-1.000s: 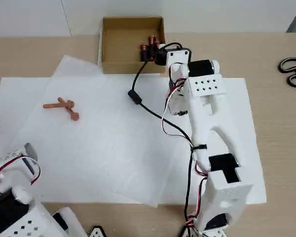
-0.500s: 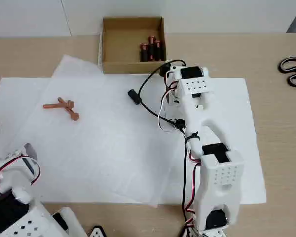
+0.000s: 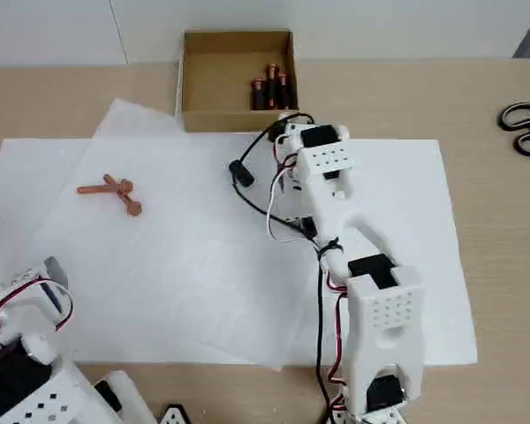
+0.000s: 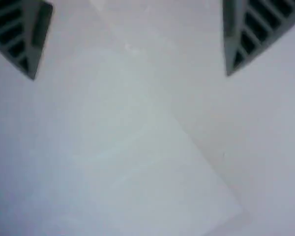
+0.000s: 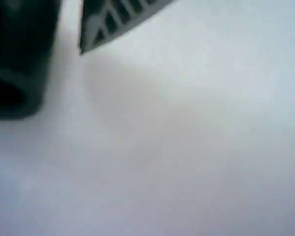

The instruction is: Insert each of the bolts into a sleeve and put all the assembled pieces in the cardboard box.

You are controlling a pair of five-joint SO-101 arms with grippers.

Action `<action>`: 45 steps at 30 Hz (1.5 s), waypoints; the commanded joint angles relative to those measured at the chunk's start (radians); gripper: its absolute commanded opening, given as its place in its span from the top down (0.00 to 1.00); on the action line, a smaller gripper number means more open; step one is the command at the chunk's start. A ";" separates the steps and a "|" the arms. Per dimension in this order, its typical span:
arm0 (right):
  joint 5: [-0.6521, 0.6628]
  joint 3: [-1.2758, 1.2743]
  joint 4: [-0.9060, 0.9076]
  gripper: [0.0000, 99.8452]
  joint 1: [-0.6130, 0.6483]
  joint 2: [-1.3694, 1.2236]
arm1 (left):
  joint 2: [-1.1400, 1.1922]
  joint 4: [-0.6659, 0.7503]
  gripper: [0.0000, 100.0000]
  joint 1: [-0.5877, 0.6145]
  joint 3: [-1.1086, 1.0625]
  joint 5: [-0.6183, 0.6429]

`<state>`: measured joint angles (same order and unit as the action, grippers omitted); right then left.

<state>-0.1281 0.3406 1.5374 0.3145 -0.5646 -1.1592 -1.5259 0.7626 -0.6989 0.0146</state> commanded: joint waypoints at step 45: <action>0.216 0.158 0.131 1.00 -0.096 0.174 | 1.244 -0.078 0.77 -0.348 0.915 -1.102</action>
<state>0.0652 0.4542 1.6617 0.2378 -0.4634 -0.0667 -1.6026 0.4204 0.0836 -0.7971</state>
